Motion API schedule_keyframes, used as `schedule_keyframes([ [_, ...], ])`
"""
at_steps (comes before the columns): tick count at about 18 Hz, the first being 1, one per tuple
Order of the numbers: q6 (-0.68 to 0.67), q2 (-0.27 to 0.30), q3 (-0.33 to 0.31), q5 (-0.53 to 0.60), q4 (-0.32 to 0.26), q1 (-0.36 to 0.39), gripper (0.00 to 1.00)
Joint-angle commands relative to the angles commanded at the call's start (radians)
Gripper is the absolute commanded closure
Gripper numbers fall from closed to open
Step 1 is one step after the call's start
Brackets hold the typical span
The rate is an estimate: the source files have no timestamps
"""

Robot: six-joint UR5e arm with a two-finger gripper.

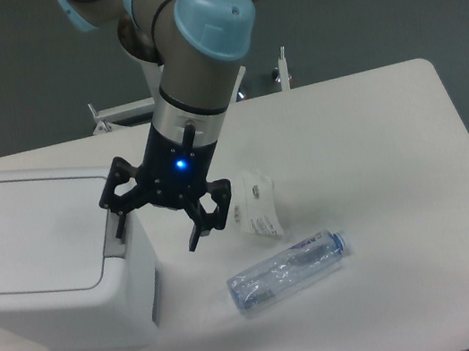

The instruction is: Open the trash can

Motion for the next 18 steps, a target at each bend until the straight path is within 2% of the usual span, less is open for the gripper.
schedule_keyframes([
  [12,0.002,0.003,0.006,0.0,-0.005,0.002,0.0],
  [18,0.014,0.011,0.014,0.002,0.012,0.047,0.0],
])
